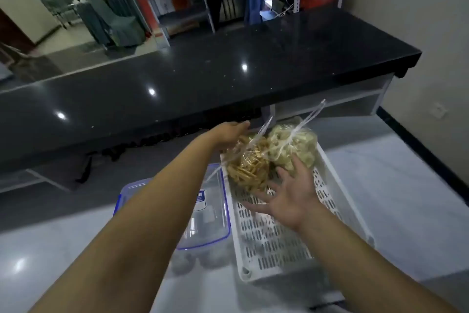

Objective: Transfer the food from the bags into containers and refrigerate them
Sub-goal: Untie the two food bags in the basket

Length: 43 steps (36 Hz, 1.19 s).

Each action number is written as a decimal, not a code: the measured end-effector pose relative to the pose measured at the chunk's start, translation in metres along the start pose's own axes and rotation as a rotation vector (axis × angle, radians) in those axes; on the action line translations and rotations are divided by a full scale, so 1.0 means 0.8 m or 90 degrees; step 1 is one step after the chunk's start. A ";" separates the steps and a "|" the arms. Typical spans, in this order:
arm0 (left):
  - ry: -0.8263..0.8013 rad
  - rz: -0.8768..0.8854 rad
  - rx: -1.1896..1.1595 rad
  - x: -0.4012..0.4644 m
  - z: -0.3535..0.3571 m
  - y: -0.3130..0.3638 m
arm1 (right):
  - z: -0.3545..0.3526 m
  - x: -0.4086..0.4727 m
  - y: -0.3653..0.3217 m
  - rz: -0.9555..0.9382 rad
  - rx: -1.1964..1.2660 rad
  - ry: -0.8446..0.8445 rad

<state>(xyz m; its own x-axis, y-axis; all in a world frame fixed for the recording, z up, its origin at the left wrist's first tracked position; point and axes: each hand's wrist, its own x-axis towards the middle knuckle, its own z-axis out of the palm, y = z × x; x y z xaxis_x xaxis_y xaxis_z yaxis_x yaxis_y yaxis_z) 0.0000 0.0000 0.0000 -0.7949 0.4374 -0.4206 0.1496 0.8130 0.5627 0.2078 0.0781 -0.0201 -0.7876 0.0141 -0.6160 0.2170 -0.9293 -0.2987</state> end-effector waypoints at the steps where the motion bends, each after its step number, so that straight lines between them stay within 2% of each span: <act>1: -0.020 -0.019 -0.003 0.000 0.001 0.004 | 0.005 0.002 -0.001 0.006 -0.002 0.020; 4: -0.066 -0.057 -0.005 -0.001 0.003 0.012 | 0.011 0.013 0.000 0.026 -0.043 0.036; 11: -0.082 -0.077 -0.016 -0.021 0.005 0.014 | 0.010 0.020 -0.003 0.040 -0.087 0.076; 16: -0.107 -0.078 -0.061 -0.062 0.013 0.007 | 0.000 0.006 -0.011 0.009 -0.164 0.099; 25: -0.152 -0.099 -0.147 -0.137 0.040 -0.007 | -0.032 -0.036 -0.059 0.100 -0.336 0.053; 29: -0.145 -0.058 -0.101 -0.172 0.059 -0.006 | -0.042 -0.050 -0.081 0.106 -0.509 -0.007; 32: -0.128 -0.039 -0.079 -0.195 0.074 -0.010 | -0.059 -0.055 -0.093 0.059 -0.735 -0.064; 35: -0.126 -0.012 -0.077 -0.217 0.088 -0.013 | -0.075 -0.066 -0.100 -0.055 -0.947 -0.172; 38: -0.140 -0.003 -0.098 -0.236 0.102 -0.015 | -0.096 -0.067 -0.099 -0.246 -1.284 -0.171; 40: -0.121 0.020 -0.095 -0.246 0.113 -0.019 | -0.108 -0.067 -0.091 -0.291 -1.345 -0.173; 43: -0.084 0.031 -0.080 -0.259 0.125 -0.026 | -0.114 -0.070 -0.088 -0.269 -1.313 -0.202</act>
<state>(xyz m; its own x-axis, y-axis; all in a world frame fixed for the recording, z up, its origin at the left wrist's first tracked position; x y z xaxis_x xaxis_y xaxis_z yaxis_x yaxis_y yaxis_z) 0.2208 -0.0689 0.0043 -0.7037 0.5281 -0.4754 0.1044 0.7386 0.6660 0.2888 0.1766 -0.0307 -0.9445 -0.1908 -0.2674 0.0339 0.7531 -0.6570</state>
